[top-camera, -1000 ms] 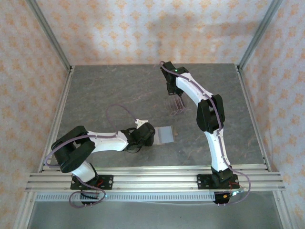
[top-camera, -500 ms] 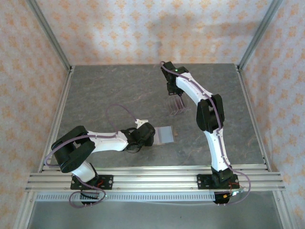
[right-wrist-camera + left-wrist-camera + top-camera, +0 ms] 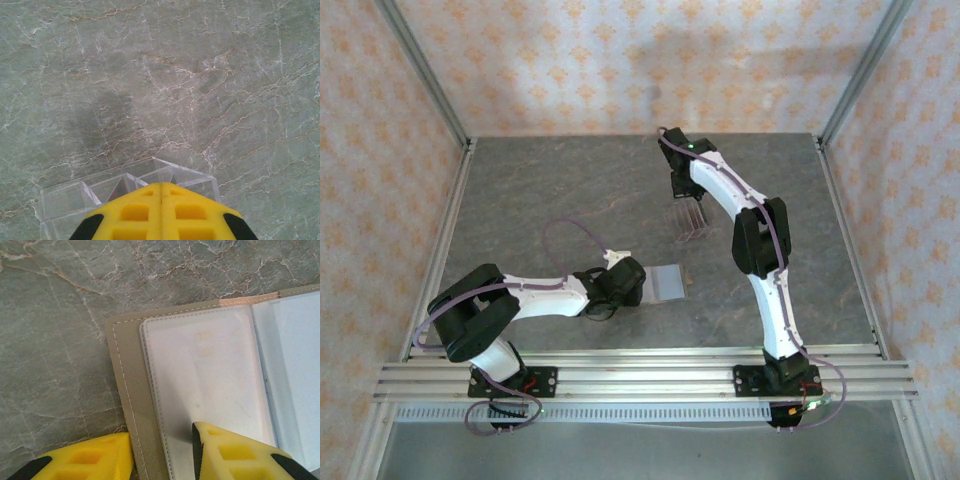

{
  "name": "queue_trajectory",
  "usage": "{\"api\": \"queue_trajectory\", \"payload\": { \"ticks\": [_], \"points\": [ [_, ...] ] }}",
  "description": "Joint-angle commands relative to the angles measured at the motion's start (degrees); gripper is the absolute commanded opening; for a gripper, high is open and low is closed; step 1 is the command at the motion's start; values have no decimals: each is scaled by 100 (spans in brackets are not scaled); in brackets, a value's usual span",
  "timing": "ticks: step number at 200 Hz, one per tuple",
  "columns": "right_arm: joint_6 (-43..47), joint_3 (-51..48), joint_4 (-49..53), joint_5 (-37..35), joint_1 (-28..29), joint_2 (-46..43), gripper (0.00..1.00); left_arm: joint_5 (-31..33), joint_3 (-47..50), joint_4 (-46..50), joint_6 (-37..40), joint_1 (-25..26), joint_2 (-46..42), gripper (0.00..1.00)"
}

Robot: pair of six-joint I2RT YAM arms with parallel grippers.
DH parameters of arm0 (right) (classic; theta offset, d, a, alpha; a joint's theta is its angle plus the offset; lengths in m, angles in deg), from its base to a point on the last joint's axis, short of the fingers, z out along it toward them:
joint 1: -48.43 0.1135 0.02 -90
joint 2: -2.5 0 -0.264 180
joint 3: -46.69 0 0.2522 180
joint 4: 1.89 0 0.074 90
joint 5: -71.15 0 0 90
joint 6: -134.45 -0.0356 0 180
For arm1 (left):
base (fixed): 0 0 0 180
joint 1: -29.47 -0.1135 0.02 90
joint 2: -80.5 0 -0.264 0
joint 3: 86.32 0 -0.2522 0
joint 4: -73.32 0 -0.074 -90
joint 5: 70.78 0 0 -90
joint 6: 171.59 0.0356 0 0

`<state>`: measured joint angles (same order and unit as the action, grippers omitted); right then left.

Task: Put the credit cards into the card holder
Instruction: Pick up the credit card from the storage box.

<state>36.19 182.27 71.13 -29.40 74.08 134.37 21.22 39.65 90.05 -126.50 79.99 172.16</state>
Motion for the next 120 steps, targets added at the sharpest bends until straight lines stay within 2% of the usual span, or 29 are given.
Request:
{"api": "queue_trajectory", "payload": {
  "ticks": [1, 47, 61, 74, 120],
  "points": [
    [70, 170, 243, -131, -34, -129, 0, -310, 208, -419, -1, -33, 538, 37],
    [146, 253, 296, -89, -33, -246, 0, -314, 195, -406, -9, -29, 535, 37],
    [159, 379, 405, 11, -31, -132, 13, -305, 195, -402, -18, -33, 529, 37],
    [151, 459, 481, 5, -30, -25, 18, -305, 189, -392, -18, -27, 531, 37],
    [157, 430, 454, -48, -33, 135, 22, -307, 190, -384, -18, -30, 538, 37]
  ]
}}
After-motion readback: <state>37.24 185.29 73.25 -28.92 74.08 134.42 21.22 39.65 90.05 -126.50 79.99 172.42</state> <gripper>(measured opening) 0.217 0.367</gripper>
